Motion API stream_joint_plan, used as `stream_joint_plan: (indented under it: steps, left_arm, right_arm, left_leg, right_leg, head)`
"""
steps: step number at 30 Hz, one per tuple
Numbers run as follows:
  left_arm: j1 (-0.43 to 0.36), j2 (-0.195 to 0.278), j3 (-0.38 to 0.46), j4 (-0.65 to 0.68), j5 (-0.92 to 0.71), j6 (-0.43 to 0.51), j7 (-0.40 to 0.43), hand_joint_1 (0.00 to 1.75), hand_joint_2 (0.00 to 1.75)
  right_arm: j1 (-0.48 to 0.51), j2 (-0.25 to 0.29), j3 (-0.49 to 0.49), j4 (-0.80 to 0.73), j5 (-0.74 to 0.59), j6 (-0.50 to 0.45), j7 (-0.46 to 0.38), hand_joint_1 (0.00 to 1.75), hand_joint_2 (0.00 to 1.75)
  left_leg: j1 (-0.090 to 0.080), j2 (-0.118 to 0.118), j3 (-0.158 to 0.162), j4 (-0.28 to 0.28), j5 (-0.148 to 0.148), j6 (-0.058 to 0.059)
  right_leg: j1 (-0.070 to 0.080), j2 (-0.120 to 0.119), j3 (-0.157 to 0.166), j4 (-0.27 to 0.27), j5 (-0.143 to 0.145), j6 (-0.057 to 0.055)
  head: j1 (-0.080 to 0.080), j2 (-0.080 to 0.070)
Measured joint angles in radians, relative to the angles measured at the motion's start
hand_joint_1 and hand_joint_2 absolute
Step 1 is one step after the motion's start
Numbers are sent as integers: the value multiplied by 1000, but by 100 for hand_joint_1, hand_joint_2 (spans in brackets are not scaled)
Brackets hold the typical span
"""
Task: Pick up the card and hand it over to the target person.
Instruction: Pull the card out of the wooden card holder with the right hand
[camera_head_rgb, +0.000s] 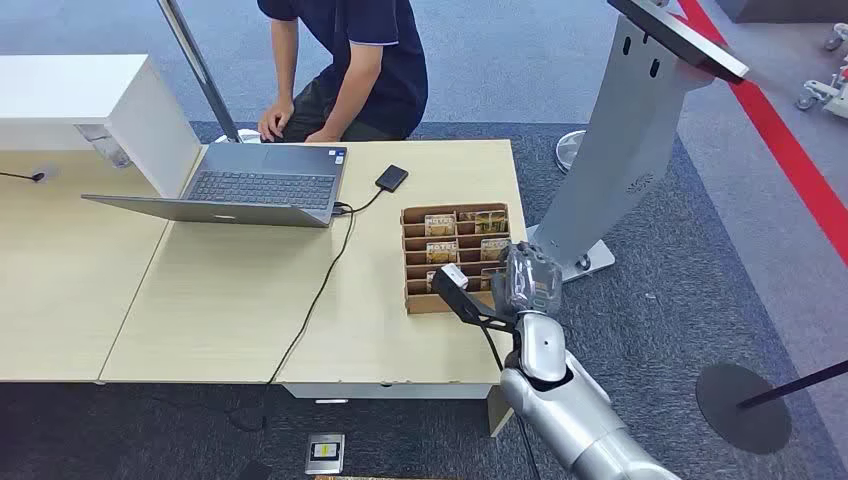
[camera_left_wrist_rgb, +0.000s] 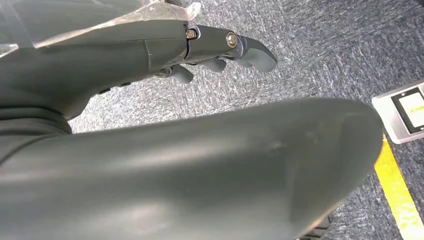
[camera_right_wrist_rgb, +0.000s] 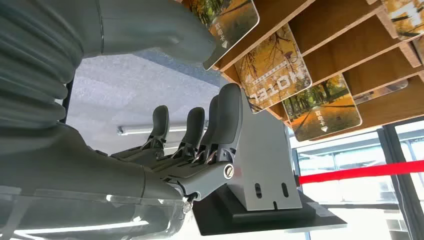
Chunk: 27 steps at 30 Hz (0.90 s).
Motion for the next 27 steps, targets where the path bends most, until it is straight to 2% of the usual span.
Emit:
stream_joint_plan:
  steps: [9,21,27]
  left_arm:
    - [-6,0,-24,0,0,-1,10,0,0]
    - [-3,-2,-18,-1,4,-1,9,0,0]
    - [-3,-2,-14,0,5,-1,7,0,0]
  right_arm:
    - [-50,39,4,160,-13,-20,-26,93,175]
    - [-72,58,-1,226,-22,-37,-49,94,175]
    - [-69,53,-5,231,-24,-44,-53,120,175]
  left_leg:
    - [0,0,1,0,0,0]
    - [0,0,0,0,0,0]
    - [0,-1,0,0,0,0]
  right_leg:
    - [0,0,1,0,0,0]
    - [0,0,0,0,0,0]
    - [0,-1,1,0,-1,0]
  head:
    - [0,0]
    - [0,0]
    - [0,0]
